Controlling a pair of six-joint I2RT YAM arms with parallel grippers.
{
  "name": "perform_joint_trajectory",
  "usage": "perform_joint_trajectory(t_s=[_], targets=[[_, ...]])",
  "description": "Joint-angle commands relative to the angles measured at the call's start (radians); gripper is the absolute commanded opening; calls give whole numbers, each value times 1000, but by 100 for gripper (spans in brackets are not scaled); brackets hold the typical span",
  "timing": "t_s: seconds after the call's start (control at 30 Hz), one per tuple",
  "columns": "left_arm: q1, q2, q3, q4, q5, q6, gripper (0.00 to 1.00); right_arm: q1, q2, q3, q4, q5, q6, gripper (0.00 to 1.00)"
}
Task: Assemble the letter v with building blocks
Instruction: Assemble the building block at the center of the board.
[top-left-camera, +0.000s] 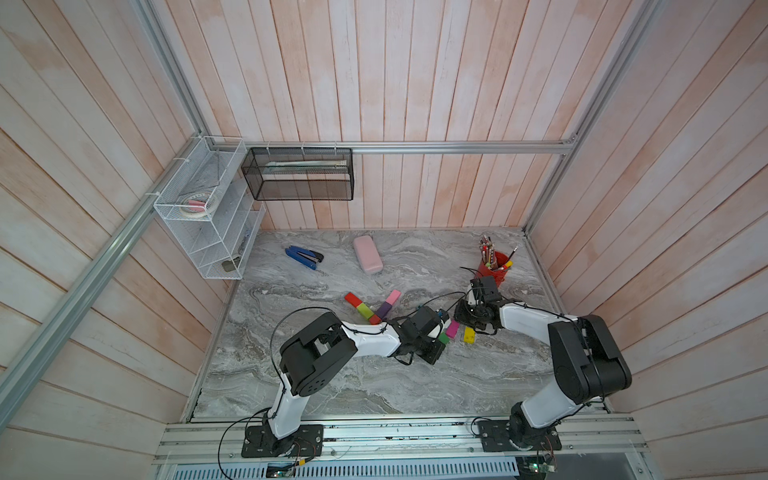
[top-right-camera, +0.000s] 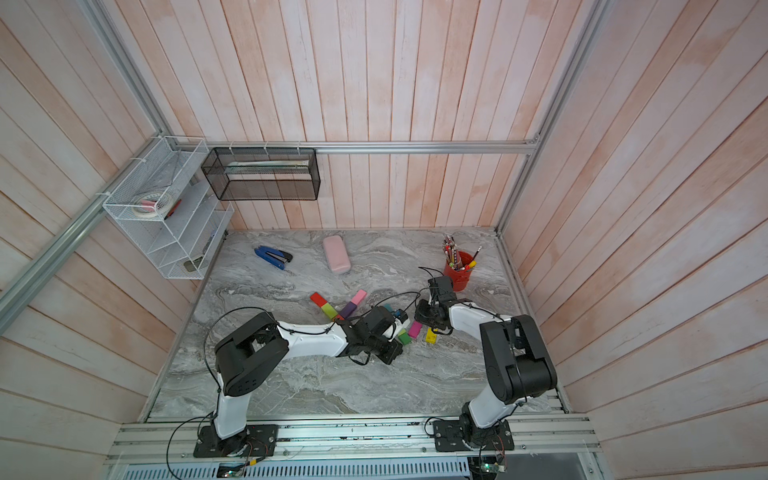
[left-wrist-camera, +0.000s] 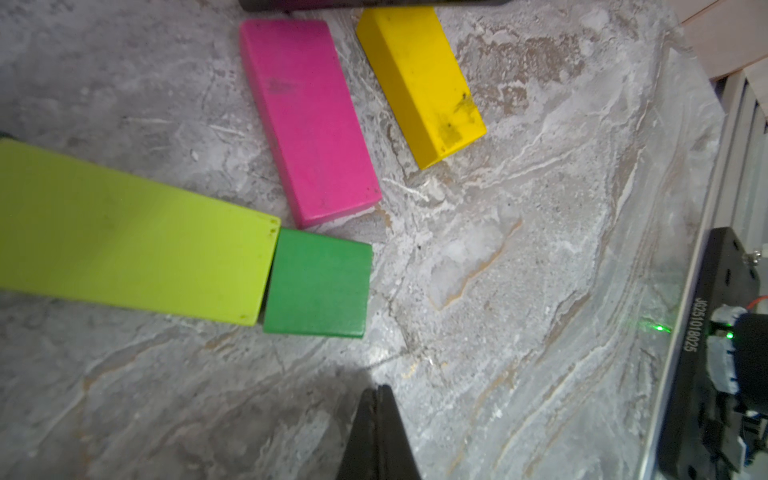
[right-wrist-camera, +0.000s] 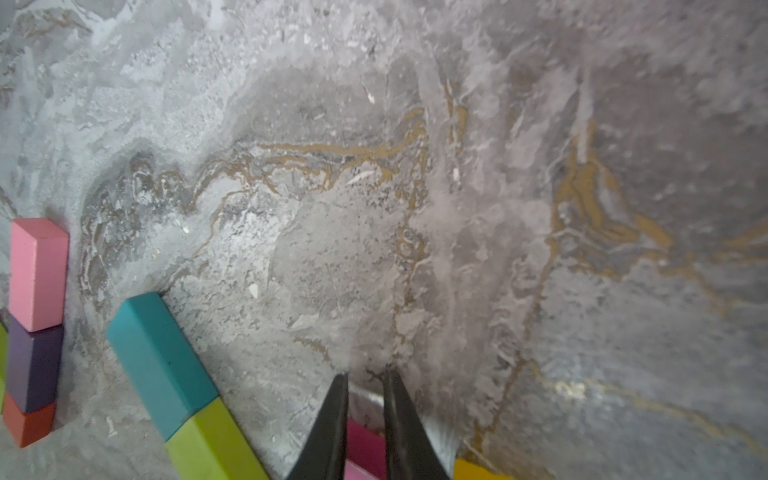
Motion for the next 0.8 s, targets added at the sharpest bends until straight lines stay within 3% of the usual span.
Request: perform_joint_trajectory(t_s=[0.0,0.77], targets=[[-1,20,9,-33,-12,17,0,-3,-7,-38,-39,19,10,18],[4,50,28,-70,-95,-25,0,-3,-90,-135,-43,35,52,18]])
